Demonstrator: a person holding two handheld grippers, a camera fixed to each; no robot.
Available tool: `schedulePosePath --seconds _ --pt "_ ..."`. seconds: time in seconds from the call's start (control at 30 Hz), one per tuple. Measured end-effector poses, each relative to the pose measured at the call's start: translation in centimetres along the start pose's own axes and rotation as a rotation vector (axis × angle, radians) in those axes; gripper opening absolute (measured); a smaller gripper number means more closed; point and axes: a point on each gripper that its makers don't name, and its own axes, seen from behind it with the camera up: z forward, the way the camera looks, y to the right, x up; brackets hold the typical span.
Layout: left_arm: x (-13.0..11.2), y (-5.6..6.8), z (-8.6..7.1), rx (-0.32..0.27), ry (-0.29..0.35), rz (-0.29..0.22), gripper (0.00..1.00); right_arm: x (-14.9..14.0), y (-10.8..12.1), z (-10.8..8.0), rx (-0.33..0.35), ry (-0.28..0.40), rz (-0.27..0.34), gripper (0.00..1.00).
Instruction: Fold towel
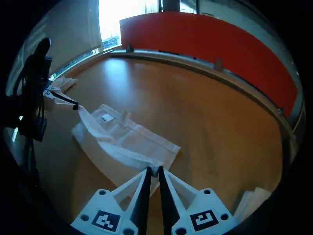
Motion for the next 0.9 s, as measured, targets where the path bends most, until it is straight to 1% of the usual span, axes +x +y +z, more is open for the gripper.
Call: schedulePosePath --seconds 0.3,0.47,0.5,0.63,0.7,0.77,0.83,0.9 --pt "0.9 -1.1 3.1 0.008 -0.016 -0.03 0.11 0.6 1.8 2.3 -0.007 -0.019 0.043 0.16" --pt "0.9 -1.6 4.4 0.019 -0.026 -0.035 0.11 0.6 2.3 3.2 -0.018 -0.031 0.055 0.2" --pt "0.9 -1.7 4.6 0.021 -0.027 -0.035 0.12 0.6 2.4 3.3 -0.021 -0.033 0.056 0.21" --pt "0.9 -1.9 5.1 0.03 -0.029 -0.034 0.12 0.5 3.1 3.6 -0.044 -0.037 0.058 0.36" --pt "1.0 -2.0 5.3 0.034 -0.029 -0.035 0.13 0.5 3.5 3.7 -0.055 -0.035 0.059 0.41" --pt "1.1 -2.0 5.4 0.038 -0.028 -0.036 0.16 0.6 3.7 3.7 -0.061 -0.029 0.058 0.51" --pt "1.3 -2.3 5.3 0.046 -0.026 -0.033 0.3 0.7 3.8 3.6 -0.063 -0.023 0.057 0.64" --pt "1.4 -2.5 5.3 0.054 -0.025 -0.03 0.45 0.8 3.9 3.5 -0.064 -0.018 0.056 0.66"
